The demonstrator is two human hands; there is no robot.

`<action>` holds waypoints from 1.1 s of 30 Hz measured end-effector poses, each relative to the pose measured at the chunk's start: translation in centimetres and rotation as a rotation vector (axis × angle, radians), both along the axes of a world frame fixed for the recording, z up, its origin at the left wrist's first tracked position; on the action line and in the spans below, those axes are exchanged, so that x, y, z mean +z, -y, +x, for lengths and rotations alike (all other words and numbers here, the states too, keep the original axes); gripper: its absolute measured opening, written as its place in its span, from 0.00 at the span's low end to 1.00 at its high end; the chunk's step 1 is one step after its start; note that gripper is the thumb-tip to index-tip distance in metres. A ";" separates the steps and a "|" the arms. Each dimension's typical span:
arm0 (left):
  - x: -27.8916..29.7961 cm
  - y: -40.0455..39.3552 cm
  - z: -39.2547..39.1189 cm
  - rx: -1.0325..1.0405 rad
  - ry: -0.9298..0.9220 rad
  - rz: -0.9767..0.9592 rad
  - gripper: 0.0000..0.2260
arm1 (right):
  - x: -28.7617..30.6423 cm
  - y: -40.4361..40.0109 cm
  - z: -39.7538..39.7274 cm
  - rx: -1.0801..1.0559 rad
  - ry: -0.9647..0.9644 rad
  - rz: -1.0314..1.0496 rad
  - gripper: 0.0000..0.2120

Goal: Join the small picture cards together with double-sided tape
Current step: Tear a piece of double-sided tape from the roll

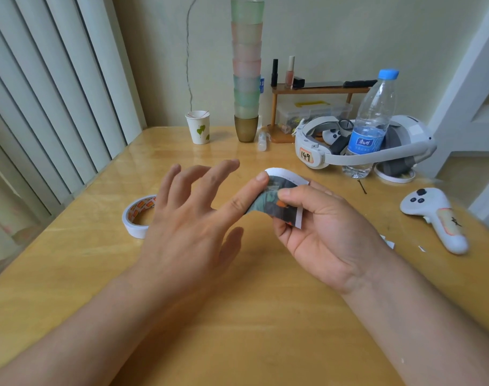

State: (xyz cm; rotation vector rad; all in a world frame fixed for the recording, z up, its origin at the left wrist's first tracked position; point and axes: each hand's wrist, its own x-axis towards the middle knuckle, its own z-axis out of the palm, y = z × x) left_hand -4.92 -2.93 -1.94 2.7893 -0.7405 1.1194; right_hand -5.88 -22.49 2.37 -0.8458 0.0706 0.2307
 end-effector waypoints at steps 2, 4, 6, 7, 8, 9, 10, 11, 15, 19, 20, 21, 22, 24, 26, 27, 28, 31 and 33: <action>0.3 0.1 -0.1 0.049 0.019 0.001 0.36 | -0.2 0.0 0.1 -0.009 0.019 0.003 0.10; 0.3 0.1 -0.3 0.050 -0.005 -0.040 0.35 | -0.4 -0.1 0.2 -0.021 0.049 -0.019 0.11; 0.0 0.0 -0.4 -0.053 -0.175 -0.174 0.36 | -0.6 -0.2 0.2 -0.024 0.082 -0.037 0.11; -0.2 0.1 -0.5 -0.154 -0.322 -0.286 0.38 | -0.7 -0.2 0.2 -0.024 0.094 -0.044 0.11; -0.5 0.2 -0.7 -0.271 -0.500 -0.419 0.40 | -0.8 -0.2 0.2 -0.026 0.101 -0.053 0.11; -0.8 0.3 -0.7 -0.388 -0.677 -0.564 0.41 | -0.8 -0.2 0.2 -0.030 0.107 -0.065 0.11; -1.1 0.4 -0.8 -0.483 -0.819 -0.708 0.42 | -0.9 -0.2 0.3 -0.035 0.113 -0.076 0.11; -1.2 0.3 -0.7 -0.536 -0.914 -0.847 0.43 | -1.0 -0.1 0.4 -0.043 0.118 -0.082 0.12; -0.7 -0.1 0.0 -0.514 -0.937 -1.140 0.43 | -1.1 0.4 0.9 -0.075 0.131 -0.126 0.14; 0.2 0.4 0.1 -0.610 -1.148 -1.639 0.36 | -1.6 0.4 0.9 0.024 0.163 -0.262 0.14; 0.4 0.7 0.0 -0.605 -1.175 -1.697 0.31 | -1.8 0.2 0.9 0.055 0.167 -0.301 0.13; 0.6 0.9 -0.1 -0.587 -1.181 -1.725 0.26 | -2.0 0.0 0.8 0.077 0.165 -0.335 0.13; 0.7 1.2 -0.3 -0.564 -1.175 -1.718 0.21 | -2.1 -0.1 0.7 0.088 0.162 -0.361 0.13; 0.8 1.4 -0.5 -0.529 -1.174 -1.653 0.14 | -2.2 -0.1 0.7 0.101 0.164 -0.377 0.13; 0.7 1.3 -0.5 -0.524 -1.208 -1.639 0.14 | -2.3 0.1 0.8 0.131 0.166 -0.359 0.14; 0.6 1.2 -0.5 -0.524 -1.226 -1.660 0.13 | -2.3 0.2 0.9 0.150 0.163 -0.345 0.15; 0.6 1.2 -0.5 -0.523 -1.241 -1.686 0.13 | -2.3 0.4 1.0 0.167 0.162 -0.333 0.15; 0.3 1.1 -0.2 -0.510 -1.290 -1.729 0.11 | -2.5 0.8 1.3 0.183 0.157 -0.342 0.17; 0.0 1.1 0.0 -0.504 -1.313 -1.743 0.10 | -2.7 1.0 1.7 0.175 0.148 -0.361 0.17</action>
